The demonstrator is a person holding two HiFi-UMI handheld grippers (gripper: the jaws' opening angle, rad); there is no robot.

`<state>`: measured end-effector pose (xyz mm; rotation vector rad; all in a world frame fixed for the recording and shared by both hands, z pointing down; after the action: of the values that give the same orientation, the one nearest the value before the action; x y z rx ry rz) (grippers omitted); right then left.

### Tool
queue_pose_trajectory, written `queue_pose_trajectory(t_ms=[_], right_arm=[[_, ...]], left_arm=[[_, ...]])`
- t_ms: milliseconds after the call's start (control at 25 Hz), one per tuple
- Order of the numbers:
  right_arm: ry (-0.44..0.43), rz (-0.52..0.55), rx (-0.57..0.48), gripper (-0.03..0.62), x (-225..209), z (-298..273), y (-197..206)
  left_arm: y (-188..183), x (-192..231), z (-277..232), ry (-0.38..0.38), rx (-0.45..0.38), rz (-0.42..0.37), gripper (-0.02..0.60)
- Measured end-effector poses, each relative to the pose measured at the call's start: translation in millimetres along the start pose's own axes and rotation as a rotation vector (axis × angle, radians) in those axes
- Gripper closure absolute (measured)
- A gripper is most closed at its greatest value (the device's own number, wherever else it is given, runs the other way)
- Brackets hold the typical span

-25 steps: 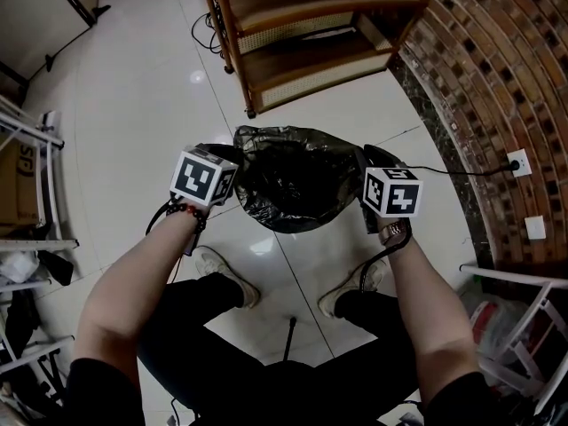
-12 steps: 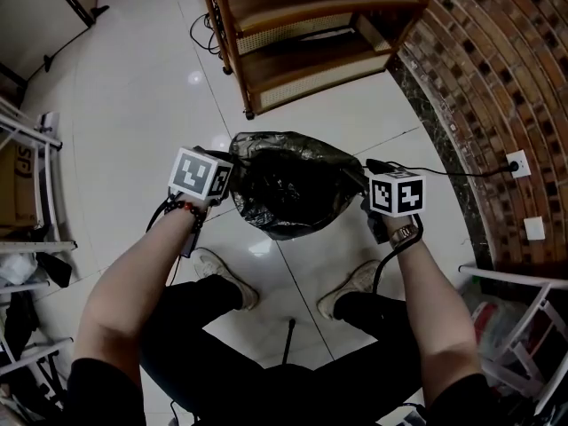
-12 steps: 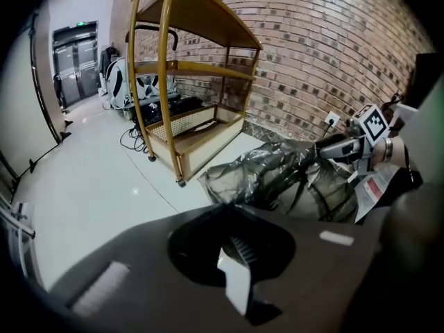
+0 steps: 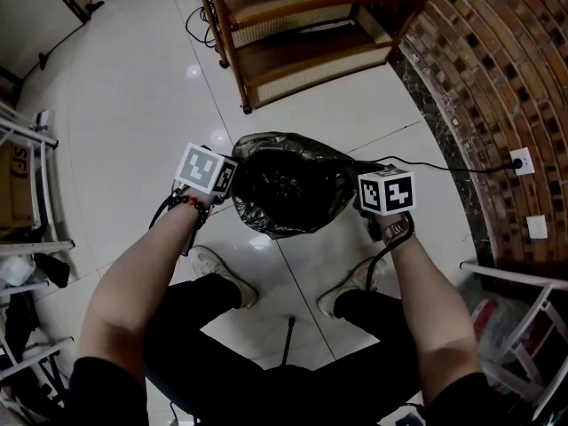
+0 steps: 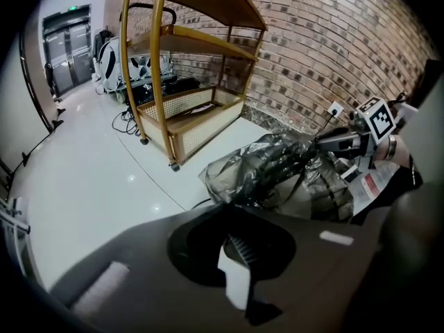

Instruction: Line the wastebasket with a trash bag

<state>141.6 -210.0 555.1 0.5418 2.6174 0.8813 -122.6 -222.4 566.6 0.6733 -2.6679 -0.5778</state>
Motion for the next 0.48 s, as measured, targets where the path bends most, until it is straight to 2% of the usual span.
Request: queue_pose_trajectory(t_ms=[240,320,480], right_arm=[[-0.019,-0.042,-0.04,0.534,0,9,-1],[-0.015,-0.048,-0.06,0.554,-1,15,-2],[0.022,-0.012,-0.091,0.559,-2,31,-12]], left_arm=[[8,0,-8,0.02,0.021,0.014,0.58],[9,0,-11,0.026,0.022,0.017,0.58],[7,-2,-13,0.038,0.012,0.023,0.58]])
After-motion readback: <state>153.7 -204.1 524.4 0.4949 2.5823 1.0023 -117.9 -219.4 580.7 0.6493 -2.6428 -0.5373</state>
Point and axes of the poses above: the fingertips, and each gripper's own axes: z backward along the fingers, x to its left, y out of its underside, the point moved 1 cm from there along z, backward along the fingers, and after that the axes turned 3 degrees about z, right-handed, at the moved point
